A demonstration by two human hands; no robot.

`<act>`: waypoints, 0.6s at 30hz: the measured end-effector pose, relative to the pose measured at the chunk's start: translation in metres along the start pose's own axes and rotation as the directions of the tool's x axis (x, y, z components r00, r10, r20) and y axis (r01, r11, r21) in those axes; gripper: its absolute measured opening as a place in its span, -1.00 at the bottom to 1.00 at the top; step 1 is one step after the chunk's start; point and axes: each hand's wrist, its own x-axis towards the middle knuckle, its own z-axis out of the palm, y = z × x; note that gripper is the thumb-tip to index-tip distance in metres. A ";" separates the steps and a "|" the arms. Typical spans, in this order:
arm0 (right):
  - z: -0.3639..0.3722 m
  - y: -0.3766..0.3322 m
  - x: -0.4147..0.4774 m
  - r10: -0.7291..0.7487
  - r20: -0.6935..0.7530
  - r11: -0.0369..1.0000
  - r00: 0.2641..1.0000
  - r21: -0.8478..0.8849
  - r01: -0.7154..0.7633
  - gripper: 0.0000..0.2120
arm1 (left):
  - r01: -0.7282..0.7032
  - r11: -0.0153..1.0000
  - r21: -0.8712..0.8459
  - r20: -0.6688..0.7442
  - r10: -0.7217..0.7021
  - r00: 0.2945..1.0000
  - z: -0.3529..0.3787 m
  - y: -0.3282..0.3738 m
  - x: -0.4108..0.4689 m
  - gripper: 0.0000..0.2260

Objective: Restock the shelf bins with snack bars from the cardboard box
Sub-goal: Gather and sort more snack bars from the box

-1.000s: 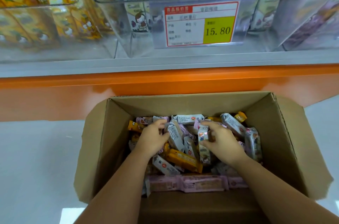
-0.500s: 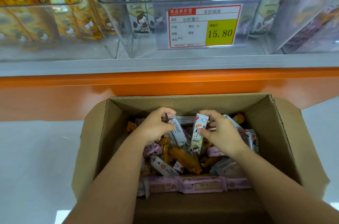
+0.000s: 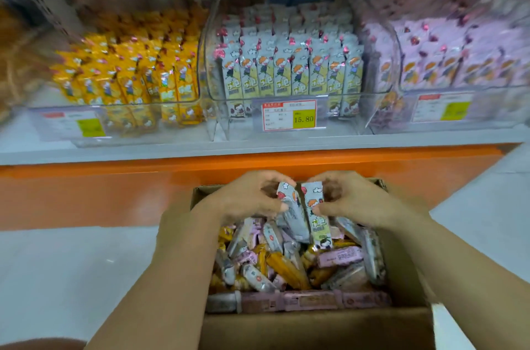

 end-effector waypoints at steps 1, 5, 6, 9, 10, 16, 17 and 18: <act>-0.005 -0.010 -0.004 -0.024 0.001 1.000 1.000 -0.013 0.024 -0.66 | -0.023 1.000 -0.008 -0.002 0.023 1.000 0.000 0.011 -0.006 -0.70; -0.019 -0.048 -0.028 -0.092 0.009 0.995 0.996 -0.029 0.093 -0.71 | -0.117 0.991 -0.061 -0.028 0.116 0.993 0.005 0.049 -0.032 -0.65; -0.023 -0.055 -0.035 -0.111 0.005 0.993 0.994 -0.033 0.111 -0.72 | -0.144 0.986 -0.082 -0.043 0.141 0.989 0.008 0.057 -0.038 -0.63; -0.035 -0.070 -0.059 -0.180 -0.032 0.983 0.983 -0.038 0.179 -0.71 | -0.226 0.971 -0.081 -0.117 0.216 0.969 0.020 0.079 -0.049 -0.61; -0.040 -0.073 -0.065 -0.193 -0.054 0.981 0.980 -0.034 0.191 -0.71 | -0.250 0.967 -0.055 -0.139 0.241 0.961 0.025 0.086 -0.050 -0.62; -0.055 -0.092 -0.075 -0.299 -0.222 0.954 0.928 -0.047 0.296 -0.69 | -0.383 0.879 0.283 -0.315 0.463 0.829 0.043 0.115 -0.054 -0.63; -0.054 -0.098 -0.074 -0.329 -0.245 0.944 0.912 -0.049 0.327 -0.68 | -0.390 0.857 0.338 -0.343 0.498 0.796 0.041 0.122 -0.056 -0.67; -0.055 -0.105 -0.073 -0.355 -0.271 0.933 0.895 -0.047 0.357 -0.67 | -0.399 0.835 0.378 -0.359 0.529 0.769 0.037 0.130 -0.060 -0.70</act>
